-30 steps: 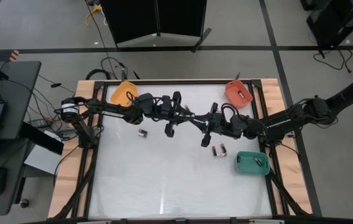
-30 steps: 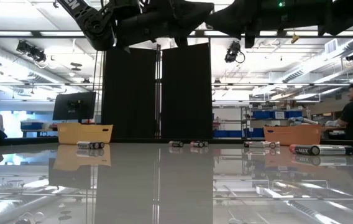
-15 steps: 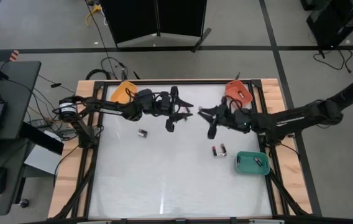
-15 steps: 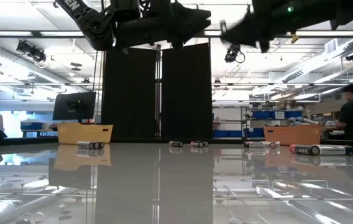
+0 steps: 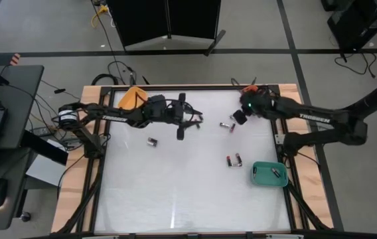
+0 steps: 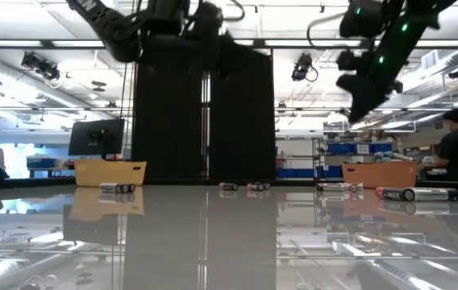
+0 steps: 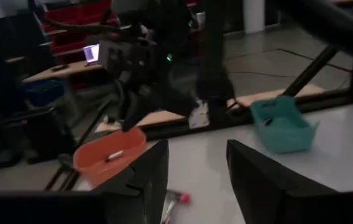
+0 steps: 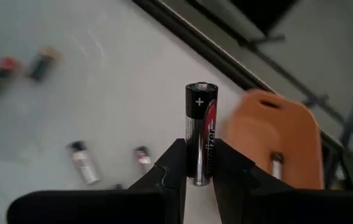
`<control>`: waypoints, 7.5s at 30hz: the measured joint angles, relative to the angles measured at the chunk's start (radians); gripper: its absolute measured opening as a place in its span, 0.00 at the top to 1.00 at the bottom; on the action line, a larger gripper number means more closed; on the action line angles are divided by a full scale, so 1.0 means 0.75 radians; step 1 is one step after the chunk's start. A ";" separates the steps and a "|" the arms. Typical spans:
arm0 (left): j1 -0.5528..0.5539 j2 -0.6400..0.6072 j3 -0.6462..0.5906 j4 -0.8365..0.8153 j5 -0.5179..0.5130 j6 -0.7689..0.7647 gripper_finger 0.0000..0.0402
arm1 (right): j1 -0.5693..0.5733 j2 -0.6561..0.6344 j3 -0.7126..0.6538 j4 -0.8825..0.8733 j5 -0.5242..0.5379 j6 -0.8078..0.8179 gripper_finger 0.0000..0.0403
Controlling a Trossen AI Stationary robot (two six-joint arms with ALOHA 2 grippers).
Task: Sort batteries
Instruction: Put the silver battery into the orange bin, then put the brown battery into the green bin
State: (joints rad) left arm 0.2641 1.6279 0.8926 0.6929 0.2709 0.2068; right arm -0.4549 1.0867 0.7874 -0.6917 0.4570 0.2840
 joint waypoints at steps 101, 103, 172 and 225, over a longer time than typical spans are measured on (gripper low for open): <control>0.025 0.001 -0.412 0.264 0.074 -0.217 0.60 | 0.462 0.228 -0.323 0.935 -0.252 0.052 0.96; 0.025 0.001 -0.412 0.264 0.074 -0.218 0.60 | 0.456 0.228 -0.323 0.923 -0.252 0.052 0.95; 0.023 0.001 -0.412 0.017 -0.001 -0.176 0.60 | 0.225 0.716 0.174 0.848 -0.266 0.129 0.88; 0.023 0.001 -0.412 -0.037 -0.013 -0.172 0.60 | 0.325 0.629 0.297 0.412 -0.268 0.154 0.86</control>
State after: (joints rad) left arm 0.2813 1.6283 0.5838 0.6654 0.2615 0.0780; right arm -0.2109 1.5582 1.0103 -0.3829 0.2558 0.3998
